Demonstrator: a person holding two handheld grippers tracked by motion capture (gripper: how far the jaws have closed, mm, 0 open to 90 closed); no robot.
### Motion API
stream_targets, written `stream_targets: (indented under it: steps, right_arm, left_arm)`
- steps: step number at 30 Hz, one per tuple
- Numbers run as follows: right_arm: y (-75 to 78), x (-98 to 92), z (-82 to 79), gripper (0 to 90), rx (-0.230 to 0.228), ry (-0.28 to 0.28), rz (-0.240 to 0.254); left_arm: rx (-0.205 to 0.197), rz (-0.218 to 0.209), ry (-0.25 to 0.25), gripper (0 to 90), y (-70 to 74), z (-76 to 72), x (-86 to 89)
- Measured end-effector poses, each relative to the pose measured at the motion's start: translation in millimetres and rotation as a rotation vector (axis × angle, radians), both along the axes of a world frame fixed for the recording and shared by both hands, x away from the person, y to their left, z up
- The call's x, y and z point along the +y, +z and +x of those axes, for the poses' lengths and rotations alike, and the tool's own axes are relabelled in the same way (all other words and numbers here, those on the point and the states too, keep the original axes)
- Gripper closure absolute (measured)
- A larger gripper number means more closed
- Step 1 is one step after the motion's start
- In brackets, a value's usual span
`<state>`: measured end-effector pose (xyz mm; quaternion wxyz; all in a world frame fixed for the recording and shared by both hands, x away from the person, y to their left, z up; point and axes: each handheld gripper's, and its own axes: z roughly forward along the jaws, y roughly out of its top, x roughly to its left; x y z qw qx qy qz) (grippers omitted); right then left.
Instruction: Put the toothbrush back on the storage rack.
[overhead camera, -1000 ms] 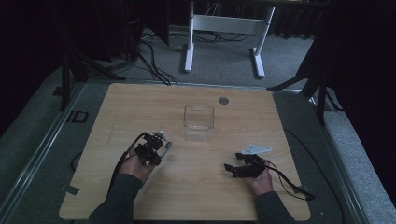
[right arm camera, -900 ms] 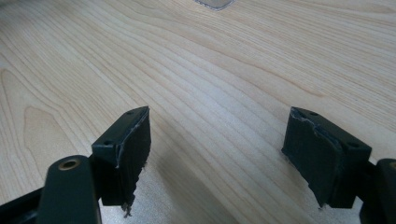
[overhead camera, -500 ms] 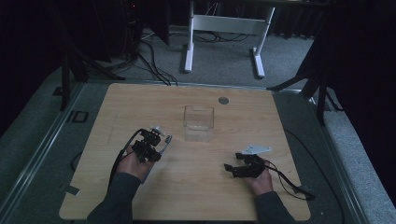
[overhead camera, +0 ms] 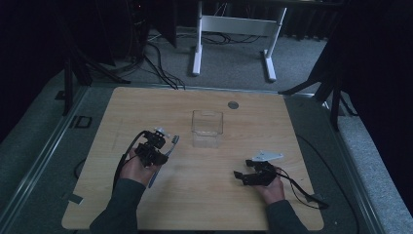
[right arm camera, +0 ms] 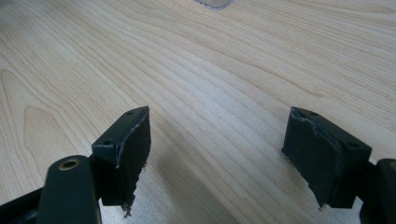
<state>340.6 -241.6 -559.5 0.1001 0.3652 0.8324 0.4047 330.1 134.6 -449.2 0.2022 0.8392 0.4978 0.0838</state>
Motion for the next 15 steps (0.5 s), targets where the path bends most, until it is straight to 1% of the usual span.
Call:
stream_targets:
  steps: [3, 9, 13, 15]
  right_arm:
    - [0.0, 0.0, 0.0, 22.7, 0.000, 0.000, 0.000]
    - [0.0, 0.0, 0.0, 22.7, 0.000, 0.000, 0.001]
    - [0.0, 0.0, 0.0, 22.7, 0.001, -0.001, 0.000]
    - [0.0, 0.0, 0.0, 22.7, 0.001, 0.000, 0.000]
  left_arm:
    - [-0.015, -0.006, 0.001, 81.5, 0.4, -0.3, -0.2]
    - [-0.058, -0.029, 0.017, 81.4, 2.6, -1.0, -0.2]
    - [-0.071, -0.031, 0.011, 81.4, 4.2, -0.7, -0.5]
    - [-0.084, -0.037, 0.012, 81.5, 4.4, -1.1, -1.0]
